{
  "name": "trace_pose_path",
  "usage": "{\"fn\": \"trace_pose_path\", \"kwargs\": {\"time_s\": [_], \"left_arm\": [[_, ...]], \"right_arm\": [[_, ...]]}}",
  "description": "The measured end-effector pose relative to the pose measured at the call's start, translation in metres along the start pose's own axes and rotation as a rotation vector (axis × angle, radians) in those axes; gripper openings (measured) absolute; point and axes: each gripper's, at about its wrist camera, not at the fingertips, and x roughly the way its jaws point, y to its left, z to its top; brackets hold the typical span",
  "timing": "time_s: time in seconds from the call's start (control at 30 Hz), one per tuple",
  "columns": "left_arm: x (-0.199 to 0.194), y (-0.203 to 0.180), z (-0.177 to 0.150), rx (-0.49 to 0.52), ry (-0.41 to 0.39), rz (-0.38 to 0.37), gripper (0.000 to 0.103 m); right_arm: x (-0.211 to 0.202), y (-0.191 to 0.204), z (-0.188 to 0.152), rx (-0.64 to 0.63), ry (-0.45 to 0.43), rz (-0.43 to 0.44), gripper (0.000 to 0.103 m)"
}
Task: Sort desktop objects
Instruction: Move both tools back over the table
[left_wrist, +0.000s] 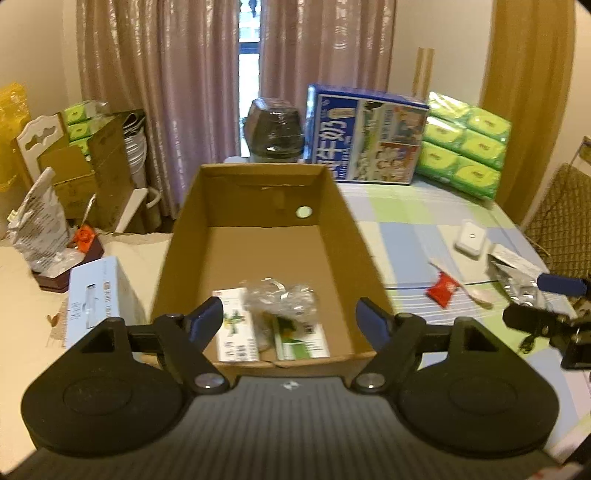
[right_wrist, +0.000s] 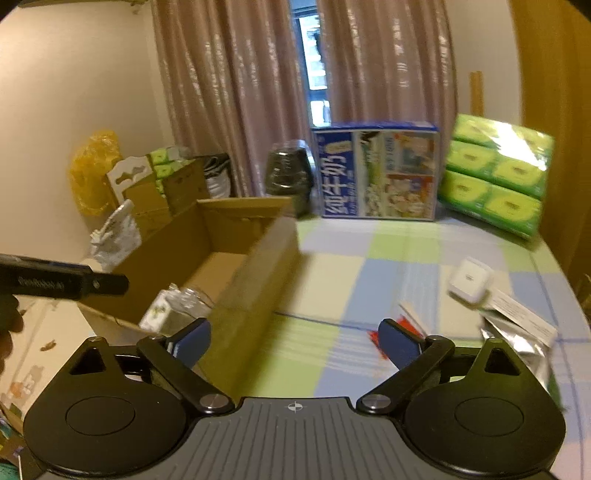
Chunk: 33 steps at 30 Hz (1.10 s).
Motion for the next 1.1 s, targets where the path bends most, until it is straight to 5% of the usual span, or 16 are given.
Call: {"fn": "trace_pose_path", "kwargs": {"time_s": [0.6, 1.1], "left_arm": [[-0.026, -0.105, -0.012, 0.091, -0.043, -0.161, 0.089], [-0.010, -0.180, -0.029, 0.171, 0.013, -0.292, 0.099]], "right_arm": [[-0.084, -0.091, -0.060, 0.166, 0.014, -0.191, 0.100], [-0.136, -0.132, -0.089, 0.245, 0.012, -0.308, 0.101]]}}
